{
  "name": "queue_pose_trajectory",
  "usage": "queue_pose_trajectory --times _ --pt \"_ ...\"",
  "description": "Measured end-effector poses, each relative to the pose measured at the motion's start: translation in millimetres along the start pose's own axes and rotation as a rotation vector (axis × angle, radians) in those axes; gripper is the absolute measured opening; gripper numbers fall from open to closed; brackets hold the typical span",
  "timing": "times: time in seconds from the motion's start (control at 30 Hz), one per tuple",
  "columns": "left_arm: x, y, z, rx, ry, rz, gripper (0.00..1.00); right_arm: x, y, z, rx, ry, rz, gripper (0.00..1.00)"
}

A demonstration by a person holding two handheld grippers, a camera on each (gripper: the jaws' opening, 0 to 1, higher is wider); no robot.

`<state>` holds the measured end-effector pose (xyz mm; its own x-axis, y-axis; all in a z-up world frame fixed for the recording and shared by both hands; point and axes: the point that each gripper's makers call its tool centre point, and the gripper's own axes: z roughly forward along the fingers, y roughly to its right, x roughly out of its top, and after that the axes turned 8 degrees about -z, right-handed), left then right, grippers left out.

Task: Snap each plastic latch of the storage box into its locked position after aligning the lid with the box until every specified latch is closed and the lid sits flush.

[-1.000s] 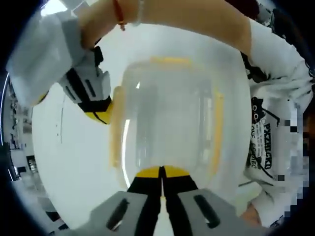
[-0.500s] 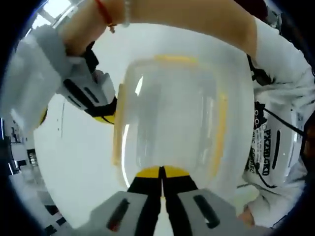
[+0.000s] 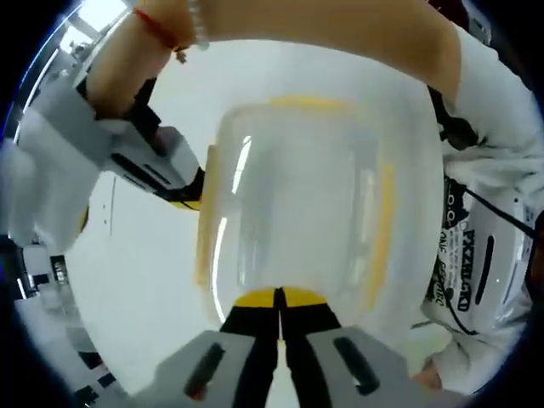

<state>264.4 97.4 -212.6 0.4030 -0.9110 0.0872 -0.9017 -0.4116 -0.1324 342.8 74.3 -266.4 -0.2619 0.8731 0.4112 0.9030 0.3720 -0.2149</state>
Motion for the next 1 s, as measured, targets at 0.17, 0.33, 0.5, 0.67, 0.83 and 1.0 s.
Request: queue_pose_trajectory --times 0.17,0.33,0.5,0.67,0.83,1.0 --pt "2.1 0.5 5 0.005 -0.006 -0.014 0.00 -2.9 2 8 0.019 -0.014 0.038 0.00" --pt "3.1 1.2 7 0.024 -0.007 -0.005 0.00 -6.1 5 7 0.024 -0.026 0.046 0.00" --pt "5.8 2.4 9 0.022 0.000 -0.022 0.00 -8.6 11 2 0.036 -0.018 0.054 0.00" --pt "8.5 2.8 9 0.039 -0.011 -0.009 0.00 -10.1 14 -4 0.048 -0.011 0.062 0.00" --pt "10.9 2.6 8 0.031 -0.006 -0.023 0.00 -6.4 20 -8 0.062 0.009 0.074 0.00" --pt "11.8 2.9 7 0.029 -0.003 -0.029 0.00 -9.6 24 -12 0.062 0.006 0.078 0.00"
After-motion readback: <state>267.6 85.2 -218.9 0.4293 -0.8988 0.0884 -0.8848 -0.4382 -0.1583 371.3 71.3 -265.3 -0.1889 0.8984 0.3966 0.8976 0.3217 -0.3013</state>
